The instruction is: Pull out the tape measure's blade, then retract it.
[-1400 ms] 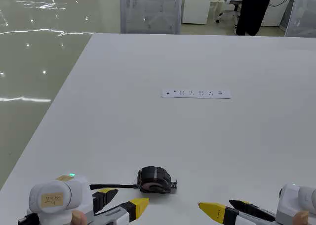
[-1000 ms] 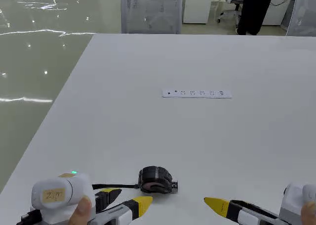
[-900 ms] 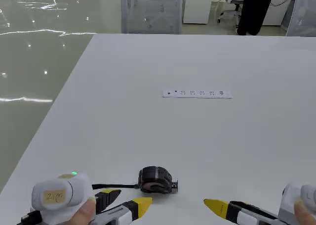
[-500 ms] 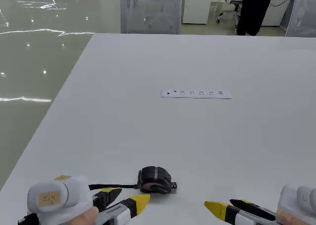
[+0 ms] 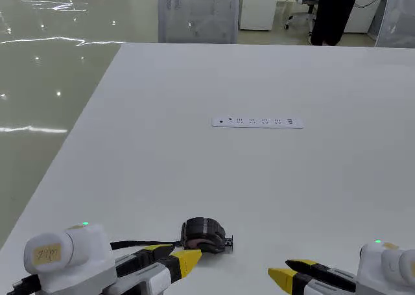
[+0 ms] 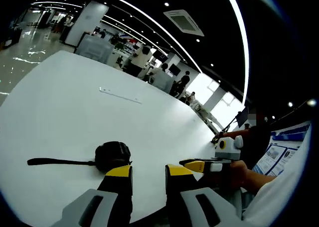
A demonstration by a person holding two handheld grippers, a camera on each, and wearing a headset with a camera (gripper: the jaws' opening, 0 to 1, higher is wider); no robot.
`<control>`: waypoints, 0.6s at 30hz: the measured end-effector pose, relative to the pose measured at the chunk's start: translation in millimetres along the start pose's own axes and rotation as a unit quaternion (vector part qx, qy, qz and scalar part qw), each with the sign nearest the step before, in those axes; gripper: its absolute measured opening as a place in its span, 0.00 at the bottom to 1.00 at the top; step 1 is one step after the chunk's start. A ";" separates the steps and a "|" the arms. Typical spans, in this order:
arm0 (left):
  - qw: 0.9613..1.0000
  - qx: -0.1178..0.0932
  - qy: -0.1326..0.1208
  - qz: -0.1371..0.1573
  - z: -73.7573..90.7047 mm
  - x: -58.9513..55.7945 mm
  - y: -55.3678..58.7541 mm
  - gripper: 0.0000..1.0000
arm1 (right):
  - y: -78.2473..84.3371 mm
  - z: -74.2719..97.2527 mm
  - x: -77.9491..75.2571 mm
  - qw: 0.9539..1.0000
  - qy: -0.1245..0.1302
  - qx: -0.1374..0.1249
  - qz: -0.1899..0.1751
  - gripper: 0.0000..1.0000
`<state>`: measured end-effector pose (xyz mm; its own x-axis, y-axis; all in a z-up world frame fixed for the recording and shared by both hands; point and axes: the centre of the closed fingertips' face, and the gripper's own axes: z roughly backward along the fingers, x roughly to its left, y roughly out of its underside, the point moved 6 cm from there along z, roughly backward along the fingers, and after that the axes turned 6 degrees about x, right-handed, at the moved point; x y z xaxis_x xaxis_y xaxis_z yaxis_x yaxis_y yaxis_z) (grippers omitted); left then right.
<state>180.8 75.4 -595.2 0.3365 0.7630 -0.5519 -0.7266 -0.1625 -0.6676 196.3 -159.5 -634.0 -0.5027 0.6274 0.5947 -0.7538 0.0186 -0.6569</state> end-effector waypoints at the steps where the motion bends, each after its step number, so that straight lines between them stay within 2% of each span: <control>1: 1.000 0.001 0.014 -0.014 0.5 -1.9 0.2 0.16 | -1.5 2.5 0.1 1.000 0.000 -0.003 0.011 0.12; 3: 0.998 -0.002 0.066 -0.014 2.5 -11.7 0.5 0.14 | -5.9 4.1 0.3 0.998 0.004 -0.018 0.056 0.00; 4: 0.997 -0.002 0.078 -0.023 3.2 -14.3 1.1 0.13 | -5.0 4.4 2.9 0.998 -0.009 -0.015 0.065 0.00; 5: 0.998 0.000 0.066 -0.018 2.8 -12.3 1.7 0.10 | -4.5 5.6 5.2 0.997 -0.020 -0.014 0.074 0.00; 7: 0.995 -0.002 0.075 -0.062 3.3 -13.9 3.0 0.02 | -8.0 10.6 21.0 0.990 -0.071 -0.031 0.114 0.00; 8: 0.991 -0.012 0.090 -0.100 5.6 -17.0 3.4 0.00 | -10.1 13.9 28.4 0.986 -0.091 -0.042 0.134 0.00; 9: 0.985 -0.023 0.105 -0.136 8.4 -20.4 3.6 0.00 | -10.6 15.5 31.9 0.984 -0.099 -0.045 0.140 0.00; 10: 0.980 -0.037 0.127 -0.146 11.4 -26.7 2.5 0.00 | -10.5 17.5 36.4 0.982 -0.110 -0.043 0.148 0.00; 11: 0.978 -0.050 0.165 -0.114 13.8 -33.2 0.3 0.00 | -13.6 19.3 41.5 0.980 -0.114 -0.051 0.155 0.00; 12: 0.978 -0.051 0.179 -0.098 15.9 -35.1 -0.1 0.00 | -16.3 20.7 44.3 0.977 -0.115 -0.060 0.169 0.00; 13: 0.979 -0.032 0.183 -0.088 17.5 -33.7 2.6 0.00 | -17.4 21.8 45.4 0.979 -0.110 -0.058 0.161 0.00; 14: 0.983 -0.014 0.164 -0.077 14.3 -28.2 4.5 0.00 | -22.6 22.4 48.8 0.976 -0.107 -0.067 0.177 0.00; 15: 0.986 0.000 0.132 -0.097 11.4 -20.9 6.5 0.00 | -25.7 22.9 51.1 0.971 -0.096 -0.067 0.206 0.00; 16: 0.988 0.009 0.107 -0.110 9.0 -15.9 7.5 0.00 | -30.1 23.2 50.4 0.967 -0.062 -0.068 0.239 0.00; 17: 0.990 0.018 0.102 -0.100 7.7 -15.9 7.9 0.00 | -32.2 21.0 58.0 0.960 -0.055 -0.046 0.271 0.00; 18: 0.991 0.009 0.101 -0.088 7.0 -17.7 4.5 0.00 | -34.9 19.9 62.4 0.957 -0.047 -0.038 0.282 0.00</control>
<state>167.4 65.5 -585.0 0.5714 0.6371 -0.5174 -0.6553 -0.0254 -0.7550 182.8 -136.5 -564.8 -0.8596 0.4814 0.1714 -0.3195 -0.2446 -0.9155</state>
